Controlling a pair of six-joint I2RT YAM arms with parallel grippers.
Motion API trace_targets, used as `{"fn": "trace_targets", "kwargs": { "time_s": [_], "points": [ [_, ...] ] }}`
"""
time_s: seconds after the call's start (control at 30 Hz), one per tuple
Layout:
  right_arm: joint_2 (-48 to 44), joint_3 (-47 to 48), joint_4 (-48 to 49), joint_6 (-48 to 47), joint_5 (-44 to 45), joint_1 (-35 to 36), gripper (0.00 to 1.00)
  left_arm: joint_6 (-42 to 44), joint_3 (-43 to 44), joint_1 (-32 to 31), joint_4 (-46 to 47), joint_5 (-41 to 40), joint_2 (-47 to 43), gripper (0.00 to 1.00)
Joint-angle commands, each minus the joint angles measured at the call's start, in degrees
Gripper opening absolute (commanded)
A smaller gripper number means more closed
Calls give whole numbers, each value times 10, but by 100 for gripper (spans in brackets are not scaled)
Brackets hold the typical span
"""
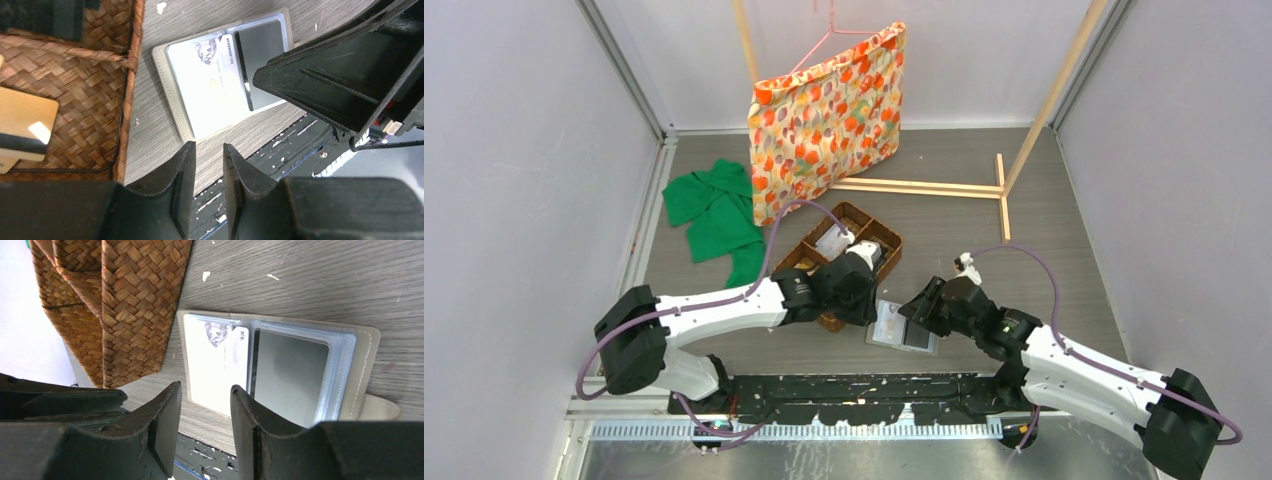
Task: Take the credit cards out of the card holder
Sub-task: Remove the credit card from the card holder.
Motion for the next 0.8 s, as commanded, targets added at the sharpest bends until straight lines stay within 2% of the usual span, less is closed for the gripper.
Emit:
{"fn": "trace_targets", "kwargs": {
  "time_s": [0.0, 0.3, 0.5, 0.77],
  "points": [
    [-11, 11, -16, 3, 20, 2, 44, 1, 7, -2, 50, 50, 35, 28],
    [-34, -30, 12, 34, 11, 2, 42, -13, -9, -4, 132, 107, 115, 26],
    [-28, -40, 28, 43, 4, 1, 42, -8, -17, -4, 142, 86, 141, 26],
    [-34, -52, 36, 60, 9, 0, 42, -10, -16, -4, 175, 111, 196, 25]
  ]
}}
